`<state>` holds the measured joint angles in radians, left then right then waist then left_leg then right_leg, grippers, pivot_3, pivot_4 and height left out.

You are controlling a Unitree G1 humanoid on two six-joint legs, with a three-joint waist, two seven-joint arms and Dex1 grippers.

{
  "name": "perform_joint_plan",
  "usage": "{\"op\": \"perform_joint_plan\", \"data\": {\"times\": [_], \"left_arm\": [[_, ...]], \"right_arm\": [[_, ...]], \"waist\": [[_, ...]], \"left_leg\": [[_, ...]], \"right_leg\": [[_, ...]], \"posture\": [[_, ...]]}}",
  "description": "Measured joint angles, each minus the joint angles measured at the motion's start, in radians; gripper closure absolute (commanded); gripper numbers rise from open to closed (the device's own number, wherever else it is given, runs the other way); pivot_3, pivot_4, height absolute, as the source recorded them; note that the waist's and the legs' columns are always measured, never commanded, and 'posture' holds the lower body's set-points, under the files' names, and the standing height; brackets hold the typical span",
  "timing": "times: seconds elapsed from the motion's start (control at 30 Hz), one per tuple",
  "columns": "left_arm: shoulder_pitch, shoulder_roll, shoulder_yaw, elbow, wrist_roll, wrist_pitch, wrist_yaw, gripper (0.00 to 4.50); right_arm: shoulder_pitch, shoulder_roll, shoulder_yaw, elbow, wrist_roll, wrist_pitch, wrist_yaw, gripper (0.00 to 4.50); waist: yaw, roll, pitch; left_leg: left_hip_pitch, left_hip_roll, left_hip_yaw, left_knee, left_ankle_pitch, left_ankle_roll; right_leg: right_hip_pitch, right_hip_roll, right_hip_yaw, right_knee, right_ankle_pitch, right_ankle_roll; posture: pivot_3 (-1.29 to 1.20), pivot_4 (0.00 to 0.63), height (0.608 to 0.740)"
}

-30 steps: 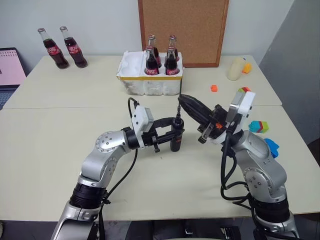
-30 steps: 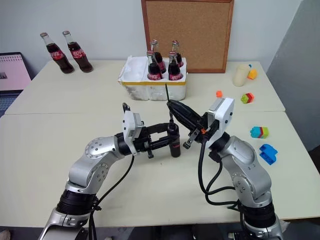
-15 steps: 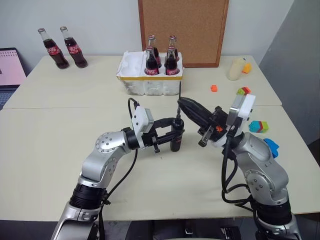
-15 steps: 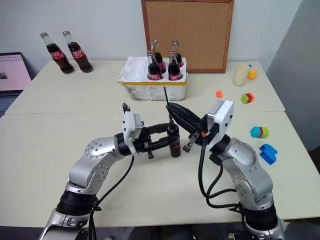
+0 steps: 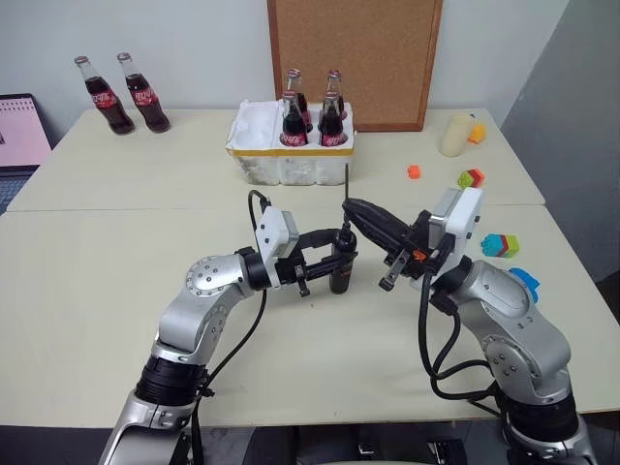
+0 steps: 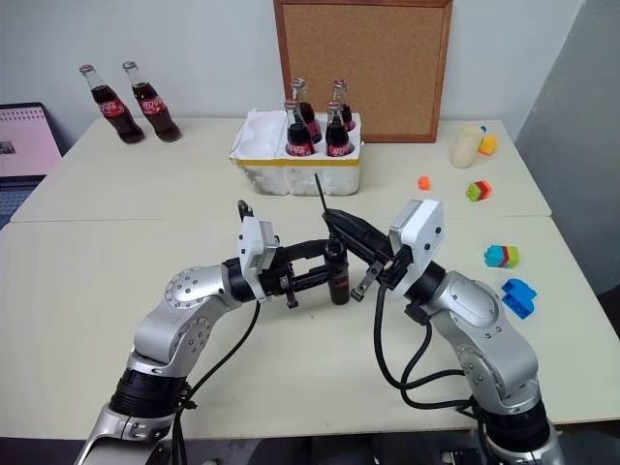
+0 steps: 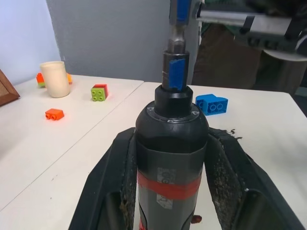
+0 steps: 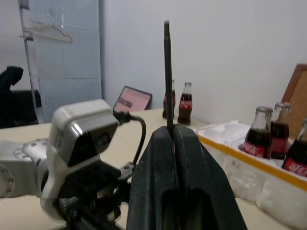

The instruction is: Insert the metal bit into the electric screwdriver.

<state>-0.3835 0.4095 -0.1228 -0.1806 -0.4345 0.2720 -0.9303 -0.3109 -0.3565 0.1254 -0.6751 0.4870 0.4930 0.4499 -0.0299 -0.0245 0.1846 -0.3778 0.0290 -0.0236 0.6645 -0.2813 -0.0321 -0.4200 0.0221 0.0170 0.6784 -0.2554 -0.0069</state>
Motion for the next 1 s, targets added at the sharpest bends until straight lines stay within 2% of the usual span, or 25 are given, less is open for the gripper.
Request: {"op": "perform_joint_plan", "data": {"times": [0.3, 0.57, 0.7, 1.0], "left_arm": [[0.003, 0.000, 0.001, 0.001, 0.002, -0.007, -0.001, 2.86], [0.003, 0.000, 0.001, 0.004, 0.004, -0.012, -0.005, 2.86], [0.003, -0.001, 0.000, 0.003, 0.004, -0.016, -0.010, 2.86], [0.001, -0.009, -0.005, 0.001, 0.004, -0.014, 0.002, 2.86]], "right_arm": [[-0.015, -0.012, -0.022, -0.029, 0.072, 0.150, -0.049, 4.50], [-0.031, -0.029, -0.028, -0.038, 0.097, 0.195, -0.050, 4.50], [-0.026, -0.035, -0.046, -0.029, 0.132, 0.233, -0.047, 3.84], [-0.027, -0.044, -0.117, -0.018, 0.218, 0.289, -0.060, 1.96]], "waist": [[0.000, 0.000, -0.001], [0.000, 0.000, -0.001], [0.000, 0.000, -0.001], [0.000, 0.000, -0.001]], "left_leg": [[0.000, 0.000, 0.000, 0.000, 0.000, 0.000], [0.000, 0.000, 0.000, 0.000, 0.000, 0.000], [-0.001, 0.000, 0.000, 0.000, 0.000, 0.000], [-0.002, 0.000, 0.000, 0.000, 0.000, 0.000]], "right_leg": [[0.000, 0.000, 0.000, 0.000, 0.000, 0.000], [0.000, 0.000, 0.000, 0.000, 0.000, 0.000], [0.000, 0.000, 0.000, 0.000, 0.000, 0.000], [-0.001, 0.000, 0.000, -0.002, 0.000, 0.000]], "posture": [[0.00, 0.150, 0.740], [0.00, 0.150, 0.740], [0.00, 0.150, 0.740], [0.00, 0.150, 0.740]]}}
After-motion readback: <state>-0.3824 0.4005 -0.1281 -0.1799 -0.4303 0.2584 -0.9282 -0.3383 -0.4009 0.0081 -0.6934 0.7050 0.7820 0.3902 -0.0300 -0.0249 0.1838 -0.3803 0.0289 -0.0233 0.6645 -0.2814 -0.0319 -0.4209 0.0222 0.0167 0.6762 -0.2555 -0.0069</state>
